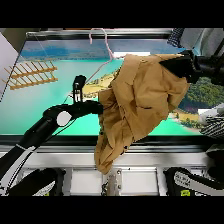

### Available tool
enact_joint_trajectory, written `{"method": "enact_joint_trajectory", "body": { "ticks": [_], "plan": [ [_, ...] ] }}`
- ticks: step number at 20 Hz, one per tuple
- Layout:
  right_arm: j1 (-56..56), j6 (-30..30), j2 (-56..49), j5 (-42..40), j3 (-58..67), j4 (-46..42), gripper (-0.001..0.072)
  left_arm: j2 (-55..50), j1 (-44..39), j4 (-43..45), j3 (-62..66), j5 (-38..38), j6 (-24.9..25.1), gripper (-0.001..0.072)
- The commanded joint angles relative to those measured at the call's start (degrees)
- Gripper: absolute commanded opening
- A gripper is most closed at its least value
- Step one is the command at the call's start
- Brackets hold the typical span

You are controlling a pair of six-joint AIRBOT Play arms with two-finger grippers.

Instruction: Fold the clothes and pants, and hang the long-sleeved shirts on hangers.

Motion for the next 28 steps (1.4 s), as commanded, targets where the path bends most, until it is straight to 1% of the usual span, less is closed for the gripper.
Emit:
{"method": "enact_joint_trajectory", "body": {
  "ticks": [1, 3, 5, 8, 10, 12, 17, 22, 26, 28],
  "plan": [
    [0.09, 1.95, 0.98, 0.09, 0.02, 0.13, 0.0016, 3.67, 5.66, -0.31, 0.15, -3.04, -0.35, 0.0030],
    [0.09, 2.14, 1.16, 0.31, 0.02, 1.20, 0.0015, 5.51, 7.34, -0.35, 0.15, -4.55, -0.35, 0.0030],
    [0.26, 2.12, 1.33, -0.17, 0.02, 4.17, 0.0015, 5.99, 6.91, -0.37, 0.15, -5.92, -0.33, 0.0031],
    [1.14, 2.12, 1.36, -0.15, 0.02, 8.22, 0.0015, 5.95, 3.21, -0.17, 0.15, -4.48, -0.33, 0.0031],
    [1.53, 2.23, 1.40, -0.15, 0.02, 9.46, 0.0015, 5.95, 2.75, -0.28, 0.15, -3.32, -0.35, 0.0031],
    [1.49, 3.39, 1.66, 0.02, 0.02, 7.80, 0.0015, 5.95, 3.87, -0.31, 0.15, -3.45, -0.35, 0.0031],
    [1.38, 3.61, 2.86, 0.02, 0.02, 0.42, 0.0015, 6.05, 10.27, -0.35, 0.15, -5.35, -0.35, 0.0031],
    [0.92, 3.50, 2.97, -0.17, 0.02, -0.50, 0.0016, 6.08, 13.14, -0.33, 0.17, -5.62, -0.33, 0.0031],
    [-0.13, 3.37, 3.76, -0.17, 0.02, -6.49, 0.0016, 6.03, 15.10, -0.28, 0.92, -6.27, -0.20, 0.0031],
    [-0.44, 3.37, 4.20, -0.17, 0.02, -9.29, 0.0016, 6.01, 15.10, 0.26, 3.74, -7.78, 1.25, 0.0030]
  ]
}}
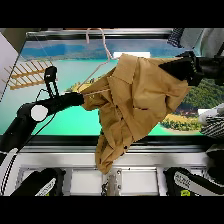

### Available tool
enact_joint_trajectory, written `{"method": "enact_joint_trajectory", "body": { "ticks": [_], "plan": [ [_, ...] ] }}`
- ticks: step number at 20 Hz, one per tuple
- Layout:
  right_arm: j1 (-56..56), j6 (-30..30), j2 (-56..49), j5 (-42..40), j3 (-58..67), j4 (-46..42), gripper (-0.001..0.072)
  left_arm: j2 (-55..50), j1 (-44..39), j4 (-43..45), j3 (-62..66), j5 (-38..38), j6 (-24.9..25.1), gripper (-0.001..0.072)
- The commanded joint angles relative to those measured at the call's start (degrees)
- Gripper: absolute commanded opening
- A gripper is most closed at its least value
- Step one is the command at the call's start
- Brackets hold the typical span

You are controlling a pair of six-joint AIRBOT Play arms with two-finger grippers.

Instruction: Fold the clothes and pants, and hang the long-sleeved shirts on hangers.

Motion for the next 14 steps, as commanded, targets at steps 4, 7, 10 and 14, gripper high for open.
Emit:
{"method": "enact_joint_trajectory", "body": {
  "ticks": [4, 7, 10, 14],
  "plan": [
    [-0.44, 0.07, 0.70, -0.90, 0.02, -8.22, 0.0015, -0.02, 0.72, 0.66, 9.33, -2.73, 2.78, 0.0030],
    [-0.42, 0.15, 0.83, -1.42, 0.02, -7.21, 0.0015, -0.04, 0.72, 0.63, 12.31, -3.67, 4.11, 0.0030],
    [-0.42, -0.31, 1.18, -1.42, 0.02, -1.60, 0.0015, -1.38, 0.70, 0.52, 12.39, -6.40, 4.17, 0.0030],
    [-0.44, -0.26, 1.51, -1.22, 0.02, 0.46, 0.0016, -4.90, 1.14, 0.50, 12.41, -7.30, 4.17, 0.0031]
  ]
}}
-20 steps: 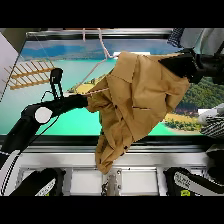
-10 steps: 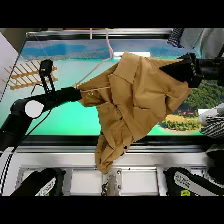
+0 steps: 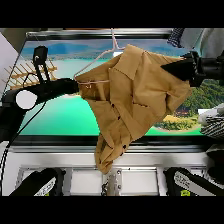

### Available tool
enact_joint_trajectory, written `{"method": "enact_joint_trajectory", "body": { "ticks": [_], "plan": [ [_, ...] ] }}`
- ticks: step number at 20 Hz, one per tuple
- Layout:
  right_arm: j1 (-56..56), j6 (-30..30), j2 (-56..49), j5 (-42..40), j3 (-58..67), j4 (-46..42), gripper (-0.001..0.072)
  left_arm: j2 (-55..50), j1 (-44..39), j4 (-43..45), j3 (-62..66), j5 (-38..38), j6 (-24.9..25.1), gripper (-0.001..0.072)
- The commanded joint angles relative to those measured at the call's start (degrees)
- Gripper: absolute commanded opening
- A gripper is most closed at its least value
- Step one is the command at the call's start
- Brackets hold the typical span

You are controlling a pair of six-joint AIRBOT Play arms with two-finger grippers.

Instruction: Fold the clothes and pants, and hang the long-sleeved shirts on hangers.

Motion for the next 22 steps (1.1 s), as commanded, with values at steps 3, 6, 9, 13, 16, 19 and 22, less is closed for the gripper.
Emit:
{"method": "enact_joint_trajectory", "body": {
  "ticks": [3, 6, 9, 13, 16, 19, 22],
  "plan": [
    [0.02, -0.11, 0.98, -0.11, 0.00, -2.45, 0.0015, -3.04, 2.62, 0.04, 0.46, -1.20, 0.15, 0.0030],
    [0.02, 0.28, 1.53, -0.61, 0.00, -6.34, 0.0015, -2.99, 4.83, 0.07, 1.88, -1.84, 0.24, 0.0030],
    [0.04, 0.28, 1.57, -0.66, 0.00, -6.34, 0.0015, -2.99, 5.64, 0.04, 4.13, -2.10, 1.29, 0.0030],
    [0.04, 0.31, 1.57, -4.87, -0.09, -6.73, 0.0015, -2.45, 4.39, 0.13, 7.30, -4.66, 1.79, 0.0030],
    [0.07, 0.72, 1.99, -8.31, -1.81, -6.49, 0.0015, 1.51, 2.89, 0.63, 9.77, -4.50, 2.05, 0.0029],
    [0.07, 0.63, 3.56, -11.13, -7.69, -5.29, 0.0015, 8.04, 0.42, 4.72, 9.99, -5.95, 1.77, 0.0029],
    [0.11, -3.28, 5.16, -15.63, -15.82, 5.38, 0.0015, 13.73, -3.78, 4.70, 9.99, -11.10, 0.50, 0.0029]
  ]
}}
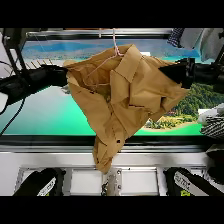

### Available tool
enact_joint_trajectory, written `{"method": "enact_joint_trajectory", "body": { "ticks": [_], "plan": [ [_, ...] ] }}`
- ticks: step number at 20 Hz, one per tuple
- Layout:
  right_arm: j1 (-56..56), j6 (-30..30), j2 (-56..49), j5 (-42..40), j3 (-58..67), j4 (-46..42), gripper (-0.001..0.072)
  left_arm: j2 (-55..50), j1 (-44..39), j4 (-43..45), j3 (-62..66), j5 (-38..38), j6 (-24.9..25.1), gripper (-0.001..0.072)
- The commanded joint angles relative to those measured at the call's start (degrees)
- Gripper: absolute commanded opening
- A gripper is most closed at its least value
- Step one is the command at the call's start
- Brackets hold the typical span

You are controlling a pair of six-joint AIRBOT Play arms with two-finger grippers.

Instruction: Fold the clothes and pants, and hang the long-sleeved shirts on hangers.

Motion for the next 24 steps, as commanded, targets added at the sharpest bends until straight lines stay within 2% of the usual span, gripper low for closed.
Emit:
{"method": "enact_joint_trajectory", "body": {
  "ticks": [1, 5, 8, 11, 17, 19, 20, 21, 22, 24],
  "plan": [
    [0.24, -3.98, 1.81, -6.88, -8.50, 10.69, 0.0015, 6.43, -5.22, 1.05, 0.33, -5.01, -1.95, 0.0029],
    [2.73, -6.67, 3.30, -11.74, -11.80, 13.38, 0.0015, 9.60, -13.42, 2.34, 0.33, -5.49, -5.95, 0.0029],
    [4.24, -9.84, 4.37, -11.98, -11.80, 20.83, 0.0016, 7.85, -20.13, 9.44, 0.33, -6.86, -10.99, 0.0028],
    [4.28, -10.25, 5.03, -10.05, -11.80, 24.22, 0.0019, 4.07, -24.76, 14.53, 0.33, -5.60, -12.85, 0.0029],
    [4.31, -9.33, 5.07, -6.60, -11.80, 24.61, 0.0017, -3.82, -24.87, 13.99, 0.35, 9.49, -13.49, 0.0030],
    [4.28, -9.40, 5.25, -6.62, -11.80, 25.22, 0.0016, -4.94, -24.87, 13.94, 0.35, 12.26, -13.66, 0.0032],
    [4.28, -9.42, 5.31, -6.62, -11.80, 26.29, 0.0015, -5.25, -24.87, 13.88, 0.35, 12.59, -13.70, 0.0230],
    [4.31, -9.60, 5.35, -6.62, -11.80, 27.54, 0.0015, -5.35, -24.90, 13.88, 0.35, 12.61, -13.84, 0.0540],
    [4.28, -10.49, 5.38, -6.62, -11.80, 28.98, 0.0015, -5.09, -24.85, 13.94, 0.39, 12.57, -14.60, 0.0591],
    [4.28, -12.63, 5.46, -6.84, -11.78, 32.15, 0.0015, -3.26, -23.78, 13.99, 0.39, 12.70, -14.64, 0.0591]
  ]
}}
